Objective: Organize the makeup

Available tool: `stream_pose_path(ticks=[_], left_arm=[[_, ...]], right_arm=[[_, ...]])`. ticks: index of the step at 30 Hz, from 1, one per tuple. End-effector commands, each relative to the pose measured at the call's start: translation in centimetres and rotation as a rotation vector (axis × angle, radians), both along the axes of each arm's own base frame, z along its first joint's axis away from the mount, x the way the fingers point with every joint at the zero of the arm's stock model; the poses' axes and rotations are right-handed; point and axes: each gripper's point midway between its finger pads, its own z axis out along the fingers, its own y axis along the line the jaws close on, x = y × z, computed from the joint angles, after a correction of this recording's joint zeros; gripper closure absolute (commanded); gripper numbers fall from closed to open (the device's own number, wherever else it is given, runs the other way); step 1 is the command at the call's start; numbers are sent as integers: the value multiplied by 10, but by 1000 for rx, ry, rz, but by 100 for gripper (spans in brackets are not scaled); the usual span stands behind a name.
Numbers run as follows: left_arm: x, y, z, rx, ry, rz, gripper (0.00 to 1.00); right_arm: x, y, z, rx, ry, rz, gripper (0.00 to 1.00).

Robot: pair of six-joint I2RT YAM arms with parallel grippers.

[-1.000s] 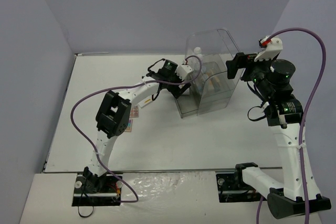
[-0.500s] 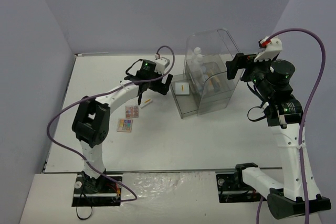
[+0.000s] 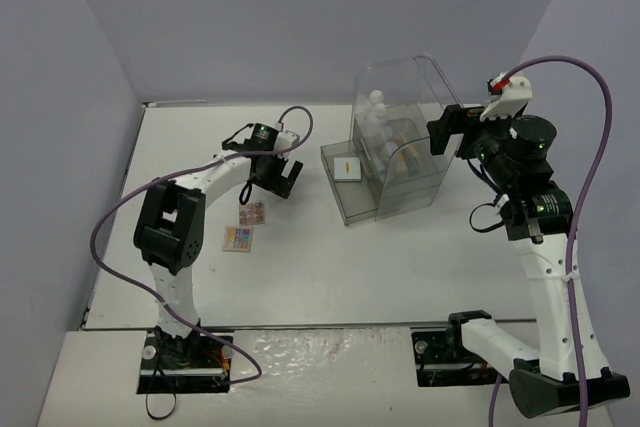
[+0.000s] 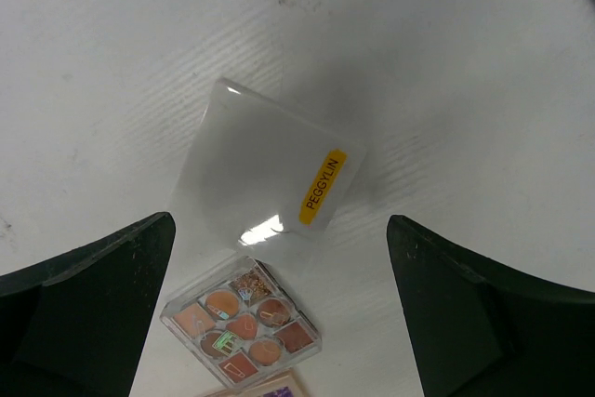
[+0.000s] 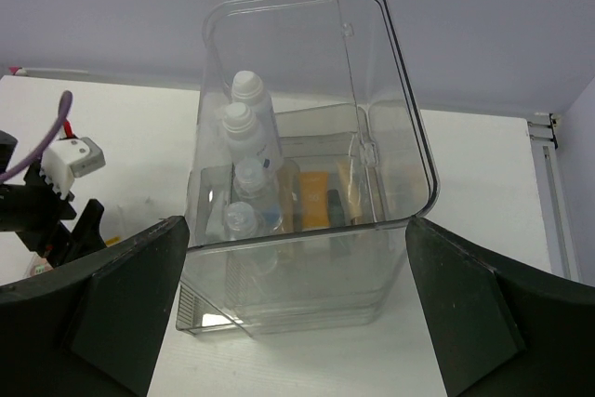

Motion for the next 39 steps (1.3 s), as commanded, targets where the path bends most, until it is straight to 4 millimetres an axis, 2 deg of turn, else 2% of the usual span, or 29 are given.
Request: stream_pose_path(ticks=[1,11,16,22,24,26,31,35,39], left_arm=[[10,6,13,45,-13,-62,3],[18,2,-11,64,43,-81,3],[19,8,-23,85,69,-76,3],[19,12,-26,91,83,-76,4],[16,11,-27,82,93,-77,6],[12,8,-27,66,102,-80,14],[10,-5,-4,-11,61,-85,47],[13,-25,28,-94,-10,-109,49],[12,-56,65,-162,-79,-162,49]], right_arm=[[-1,6,23,13,-87,27,0],[-1,8,20,19,-79,37,0],[-1,9,20,20,-81,38,0],[-2,9,19,19,-78,39,0],[-2,8,18,19,-76,36,0],[-2,8,17,17,-76,34,0],[-1,7,16,17,-74,32,0],[-1,8,17,18,-75,36,0],[-2,8,17,19,-76,35,0]])
